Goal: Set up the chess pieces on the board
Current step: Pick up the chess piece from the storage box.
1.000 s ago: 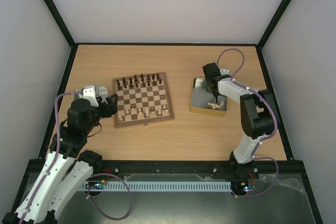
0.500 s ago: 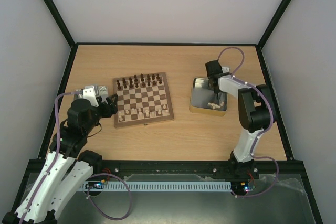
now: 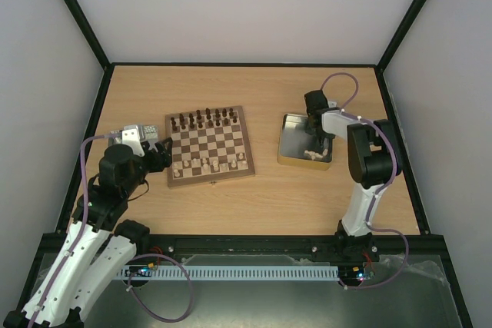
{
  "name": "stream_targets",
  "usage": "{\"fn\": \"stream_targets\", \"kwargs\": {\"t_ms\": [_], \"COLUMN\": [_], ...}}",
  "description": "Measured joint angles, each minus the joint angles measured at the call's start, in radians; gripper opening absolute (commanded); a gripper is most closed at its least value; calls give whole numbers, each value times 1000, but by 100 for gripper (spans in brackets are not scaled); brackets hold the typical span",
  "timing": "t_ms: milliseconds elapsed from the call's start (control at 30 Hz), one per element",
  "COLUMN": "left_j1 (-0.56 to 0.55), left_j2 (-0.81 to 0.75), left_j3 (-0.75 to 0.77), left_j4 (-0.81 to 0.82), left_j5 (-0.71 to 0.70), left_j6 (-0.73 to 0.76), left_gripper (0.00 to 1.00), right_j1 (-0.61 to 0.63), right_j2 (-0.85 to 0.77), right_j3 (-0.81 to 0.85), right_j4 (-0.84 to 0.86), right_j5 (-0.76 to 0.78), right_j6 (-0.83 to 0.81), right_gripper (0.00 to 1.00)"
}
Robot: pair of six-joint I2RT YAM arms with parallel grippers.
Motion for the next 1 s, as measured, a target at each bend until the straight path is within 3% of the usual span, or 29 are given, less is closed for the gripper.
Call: {"fn": "stream_targets", "kwargs": {"t_ms": [300, 500, 800, 1000], "left_j1": [0, 0, 0, 0], "left_j2": [0, 0, 2, 36], "left_j3": [0, 0, 0, -6], "left_j4": [0, 0, 3, 63], "left_j5": [0, 0, 17, 138], "left_j6": [0, 0, -1, -57], "left_gripper": [81, 80, 81, 80], "right_j1": [-12, -13, -13, 4], "right_j2": [7, -3, -254, -472], "right_j3": [10, 8, -103, -184], "right_j4": [6, 14, -8, 54], "right_j5": [-42, -103, -426, -727], "right_j6": [-3, 11, 89, 116], "right_gripper": [5, 3, 3, 3]}}
